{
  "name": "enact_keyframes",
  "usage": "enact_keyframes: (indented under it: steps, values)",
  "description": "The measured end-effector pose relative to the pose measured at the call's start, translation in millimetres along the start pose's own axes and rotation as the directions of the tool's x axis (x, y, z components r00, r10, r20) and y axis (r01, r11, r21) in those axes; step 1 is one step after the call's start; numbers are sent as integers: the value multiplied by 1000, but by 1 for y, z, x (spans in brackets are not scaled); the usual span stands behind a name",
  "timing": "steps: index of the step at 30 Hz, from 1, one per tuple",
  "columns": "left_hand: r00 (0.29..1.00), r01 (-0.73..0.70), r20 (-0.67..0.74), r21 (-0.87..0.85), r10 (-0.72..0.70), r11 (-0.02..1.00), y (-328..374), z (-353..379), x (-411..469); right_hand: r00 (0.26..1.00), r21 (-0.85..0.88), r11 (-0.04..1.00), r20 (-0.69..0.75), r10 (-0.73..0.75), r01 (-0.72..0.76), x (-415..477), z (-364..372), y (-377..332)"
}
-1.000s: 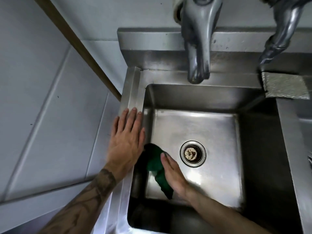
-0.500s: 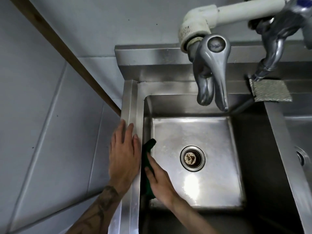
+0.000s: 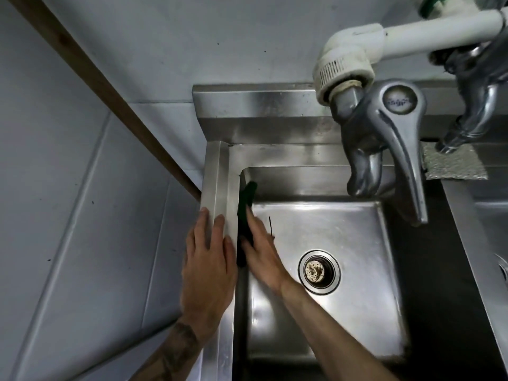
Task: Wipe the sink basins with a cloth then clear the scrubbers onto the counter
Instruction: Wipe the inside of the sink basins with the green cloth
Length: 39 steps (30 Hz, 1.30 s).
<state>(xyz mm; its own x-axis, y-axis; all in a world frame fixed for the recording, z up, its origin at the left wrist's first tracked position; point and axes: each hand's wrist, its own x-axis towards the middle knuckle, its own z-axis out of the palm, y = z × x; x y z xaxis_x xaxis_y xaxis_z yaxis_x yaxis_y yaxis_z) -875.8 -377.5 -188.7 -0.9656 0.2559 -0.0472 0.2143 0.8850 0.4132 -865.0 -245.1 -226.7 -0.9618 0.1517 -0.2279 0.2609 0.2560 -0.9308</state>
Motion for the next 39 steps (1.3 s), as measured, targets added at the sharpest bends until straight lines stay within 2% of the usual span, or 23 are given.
enact_keyframes:
  steps: [2, 5, 9, 12, 16, 22, 27, 30, 34, 39]
  values:
    - [1000, -12, 22, 48, 11, 999, 0, -1, 0, 998, 18, 1000, 60, -8, 7, -35, 9, 6]
    - [1000, -1, 25, 49, 0, 999, 1, -1, 1, 999, 0, 999, 3, -38, 38, -49, 14, 15]
    - [1000, -4, 12, 43, 3, 999, 0, 1, 1, 990, -75, 994, -109, -92, 84, -10, -1, 11]
    - [1000, 1, -6, 32, -1, 999, -2, 4, 1, 977, -212, 970, -152, -152, 118, 32, -20, 7]
    - [1000, -12, -11, 67, 13, 998, -3, 5, 1, 983, -298, 949, -114, -144, 104, 59, -29, 1]
    - [997, -34, 70, 195, 20, 980, -7, 7, 0, 996, -121, 989, 26, -82, 85, -10, -2, 16]
    - [999, -29, 47, 175, 21, 984, -4, 4, 1, 987, -67, 997, 156, -22, 33, -44, 1, 18]
    - [999, -28, 35, 147, 23, 989, -2, 3, 1, 994, -53, 998, 110, -15, 21, -34, -1, 16]
    - [1000, -14, 14, 118, 13, 993, -1, 2, 1, 997, -97, 993, -43, -71, 66, 8, -11, 18]
    - [1000, -22, -5, 127, 23, 992, -2, 3, 0, 985, -107, 986, -104, -137, 126, 71, -31, 16]
